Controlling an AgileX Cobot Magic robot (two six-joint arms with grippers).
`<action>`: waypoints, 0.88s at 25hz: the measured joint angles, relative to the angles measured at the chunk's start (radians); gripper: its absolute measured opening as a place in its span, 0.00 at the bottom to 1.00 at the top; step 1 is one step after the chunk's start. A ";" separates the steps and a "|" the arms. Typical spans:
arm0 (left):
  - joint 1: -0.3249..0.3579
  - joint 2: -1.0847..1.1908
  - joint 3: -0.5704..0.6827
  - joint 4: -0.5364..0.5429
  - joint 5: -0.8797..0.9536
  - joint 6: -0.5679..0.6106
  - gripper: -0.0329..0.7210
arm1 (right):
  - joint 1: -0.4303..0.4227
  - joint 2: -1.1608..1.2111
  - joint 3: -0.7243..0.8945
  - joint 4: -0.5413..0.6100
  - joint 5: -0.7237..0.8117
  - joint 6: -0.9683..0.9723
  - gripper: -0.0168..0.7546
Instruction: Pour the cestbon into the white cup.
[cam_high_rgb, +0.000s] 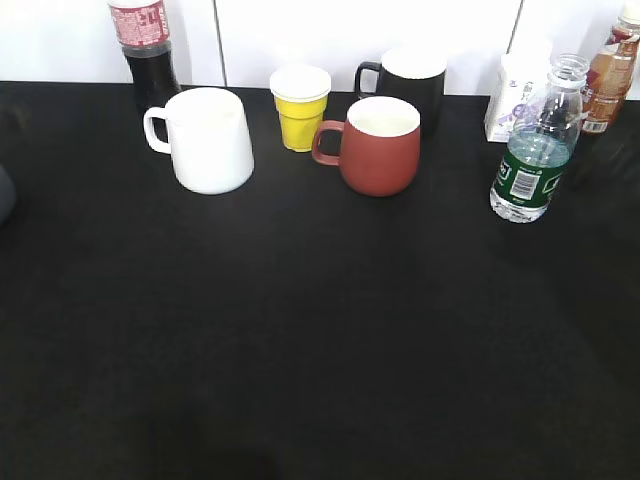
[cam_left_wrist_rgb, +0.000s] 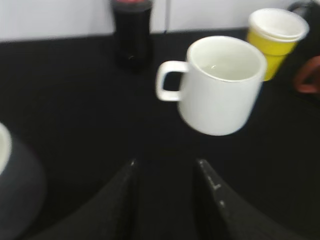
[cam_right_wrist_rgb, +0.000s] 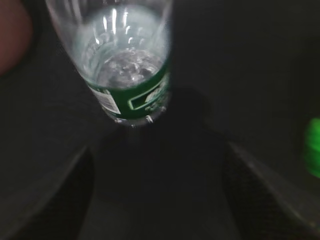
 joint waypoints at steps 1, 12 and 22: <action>0.000 -0.025 -0.067 -0.025 0.127 -0.001 0.42 | 0.000 -0.057 -0.051 0.012 0.123 0.001 0.79; 0.000 -0.778 0.007 -0.062 0.733 0.128 0.42 | 0.000 -0.896 -0.031 0.062 0.811 -0.001 0.79; 0.000 -1.082 0.193 -0.124 0.818 0.252 0.41 | 0.000 -1.208 0.227 0.017 0.824 -0.087 0.79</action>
